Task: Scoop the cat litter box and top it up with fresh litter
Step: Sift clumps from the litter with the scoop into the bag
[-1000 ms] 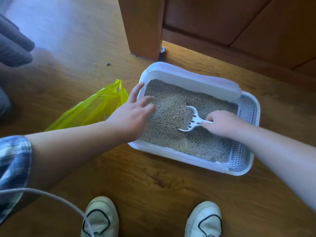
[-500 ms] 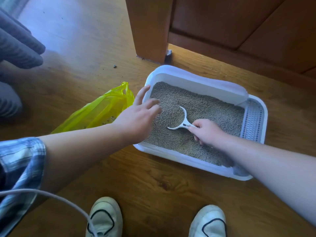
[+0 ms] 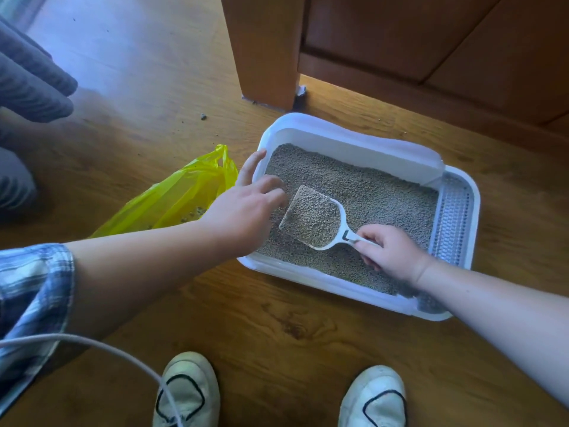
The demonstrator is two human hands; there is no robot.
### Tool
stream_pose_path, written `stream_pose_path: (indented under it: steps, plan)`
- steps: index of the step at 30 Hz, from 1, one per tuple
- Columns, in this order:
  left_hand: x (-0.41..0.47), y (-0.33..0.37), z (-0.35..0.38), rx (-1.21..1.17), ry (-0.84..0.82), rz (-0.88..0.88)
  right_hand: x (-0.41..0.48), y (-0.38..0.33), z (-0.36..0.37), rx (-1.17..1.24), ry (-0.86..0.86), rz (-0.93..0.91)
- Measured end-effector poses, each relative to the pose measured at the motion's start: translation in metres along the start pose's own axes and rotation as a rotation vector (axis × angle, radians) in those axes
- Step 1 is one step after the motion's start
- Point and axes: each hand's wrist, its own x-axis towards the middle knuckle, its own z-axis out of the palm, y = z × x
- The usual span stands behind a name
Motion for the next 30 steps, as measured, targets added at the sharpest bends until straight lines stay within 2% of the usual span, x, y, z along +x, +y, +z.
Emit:
stream_pose_path:
  steps: [12, 15, 23, 30]
  plan:
    - [-0.0001, 0.0002, -0.0056, -0.032, -0.111, -0.065, 0.0034, -0.002, 0.0001, 0.004, 0.029, 0.014]
    - [-0.0008, -0.0002, -0.006, -0.039, -0.123, -0.067, 0.0025, -0.0006, -0.0023, -0.058, 0.023, 0.01]
    - [-0.0011, 0.001, -0.0068, -0.053, -0.133, -0.08, -0.0007, -0.0002, -0.0029, -0.013, 0.043, 0.007]
    - [-0.0011, 0.0013, -0.0071, -0.049, -0.138, -0.089, -0.0028, -0.0063, -0.0033, -0.078, 0.05, -0.011]
